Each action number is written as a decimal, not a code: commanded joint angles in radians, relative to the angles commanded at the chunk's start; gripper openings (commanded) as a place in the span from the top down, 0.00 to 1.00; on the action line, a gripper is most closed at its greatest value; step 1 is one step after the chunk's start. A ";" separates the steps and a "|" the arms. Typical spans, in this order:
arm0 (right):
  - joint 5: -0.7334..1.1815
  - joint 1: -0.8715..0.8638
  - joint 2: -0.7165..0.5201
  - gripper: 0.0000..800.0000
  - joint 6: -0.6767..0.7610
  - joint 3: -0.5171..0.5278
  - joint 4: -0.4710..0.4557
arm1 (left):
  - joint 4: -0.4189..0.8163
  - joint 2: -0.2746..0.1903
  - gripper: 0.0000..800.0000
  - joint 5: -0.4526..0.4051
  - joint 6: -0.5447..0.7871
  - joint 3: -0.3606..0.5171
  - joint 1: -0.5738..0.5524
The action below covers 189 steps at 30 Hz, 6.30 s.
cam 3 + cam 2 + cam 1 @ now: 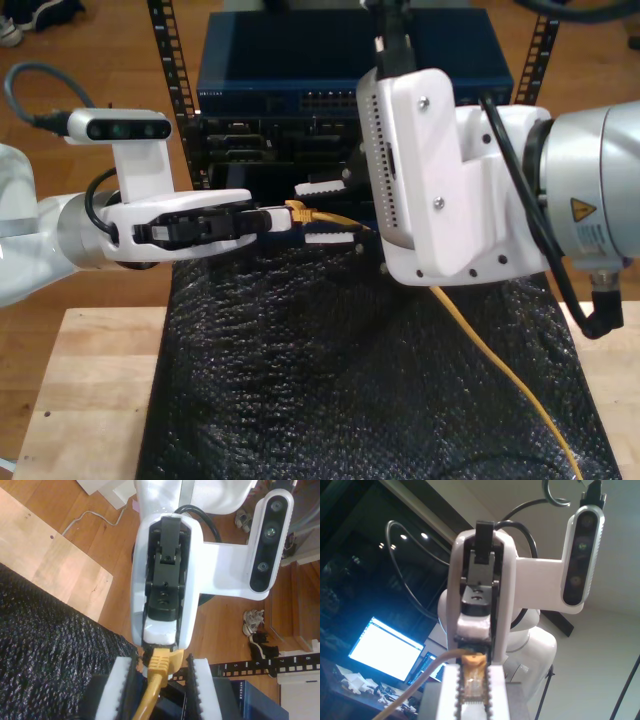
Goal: Grab the cable and plug it in
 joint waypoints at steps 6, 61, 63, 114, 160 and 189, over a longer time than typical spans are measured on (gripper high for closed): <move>0.000 0.000 -0.002 0.69 0.000 0.000 0.000 | 0.000 0.002 0.99 0.000 -0.002 -0.002 0.000; 0.000 0.002 0.000 0.78 0.000 0.000 0.017 | 0.000 0.012 0.99 0.005 -0.021 -0.005 0.000; 0.000 0.002 0.000 0.79 0.000 0.000 0.017 | 0.000 0.014 0.99 0.005 -0.021 -0.006 -0.002; -0.002 0.000 0.017 1.00 0.008 0.006 0.051 | -0.002 0.034 0.24 0.000 -0.051 -0.006 -0.002; 0.477 -0.681 0.213 1.00 0.140 -0.055 0.095 | 0.503 -0.137 0.00 -0.404 0.193 -0.218 0.153; 0.476 -0.695 0.227 1.00 0.140 0.009 0.049 | 1.261 -0.282 0.00 -0.416 1.079 -0.106 0.704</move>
